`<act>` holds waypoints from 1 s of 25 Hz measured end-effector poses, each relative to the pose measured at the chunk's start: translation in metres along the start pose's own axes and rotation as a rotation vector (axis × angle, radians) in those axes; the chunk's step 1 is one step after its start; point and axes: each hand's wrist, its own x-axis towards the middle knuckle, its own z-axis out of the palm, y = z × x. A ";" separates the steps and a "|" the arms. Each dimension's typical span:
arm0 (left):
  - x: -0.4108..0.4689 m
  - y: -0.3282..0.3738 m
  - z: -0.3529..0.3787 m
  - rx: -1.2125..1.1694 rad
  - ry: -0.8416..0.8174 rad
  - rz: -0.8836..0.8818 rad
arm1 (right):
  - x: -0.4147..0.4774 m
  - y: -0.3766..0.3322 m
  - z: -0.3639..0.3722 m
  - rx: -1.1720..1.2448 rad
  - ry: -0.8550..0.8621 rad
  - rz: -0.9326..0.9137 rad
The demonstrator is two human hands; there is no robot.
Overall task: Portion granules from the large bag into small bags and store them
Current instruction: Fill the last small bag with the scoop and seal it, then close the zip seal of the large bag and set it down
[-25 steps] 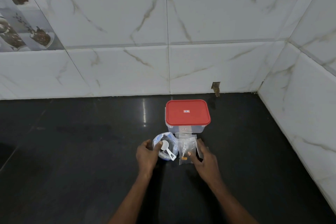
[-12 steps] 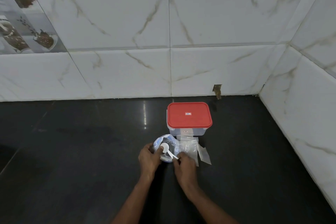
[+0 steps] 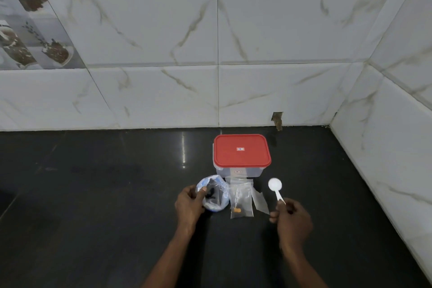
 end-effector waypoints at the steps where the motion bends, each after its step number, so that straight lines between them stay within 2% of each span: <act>1: 0.001 -0.001 0.001 0.015 -0.004 -0.004 | 0.007 0.009 -0.003 -0.010 -0.006 0.055; 9: 0.002 0.004 -0.006 -0.015 -0.015 -0.034 | 0.022 0.032 -0.001 0.012 -0.159 0.160; 11: 0.003 0.004 -0.008 -0.056 0.018 -0.076 | 0.012 0.022 -0.006 -0.097 -0.079 0.035; 13: 0.005 0.005 -0.011 -0.057 0.063 -0.100 | -0.005 0.003 -0.007 -0.199 -0.048 -0.195; 15: 0.008 0.006 -0.014 -0.051 0.096 -0.117 | -0.020 -0.018 0.005 -0.208 -0.170 -0.364; 17: 0.010 0.011 -0.017 -0.085 0.074 -0.124 | -0.027 -0.034 0.027 -0.250 -0.381 -0.414; 19: 0.011 0.020 -0.016 -0.156 0.003 -0.119 | -0.029 -0.047 0.050 -0.299 -0.550 -0.357; 21: 0.007 0.033 -0.014 -0.210 -0.080 -0.124 | -0.028 -0.060 0.066 -0.244 -0.643 -0.185; 25: -0.001 0.051 -0.009 -0.124 -0.145 -0.113 | -0.013 -0.072 0.078 -0.043 -0.677 0.190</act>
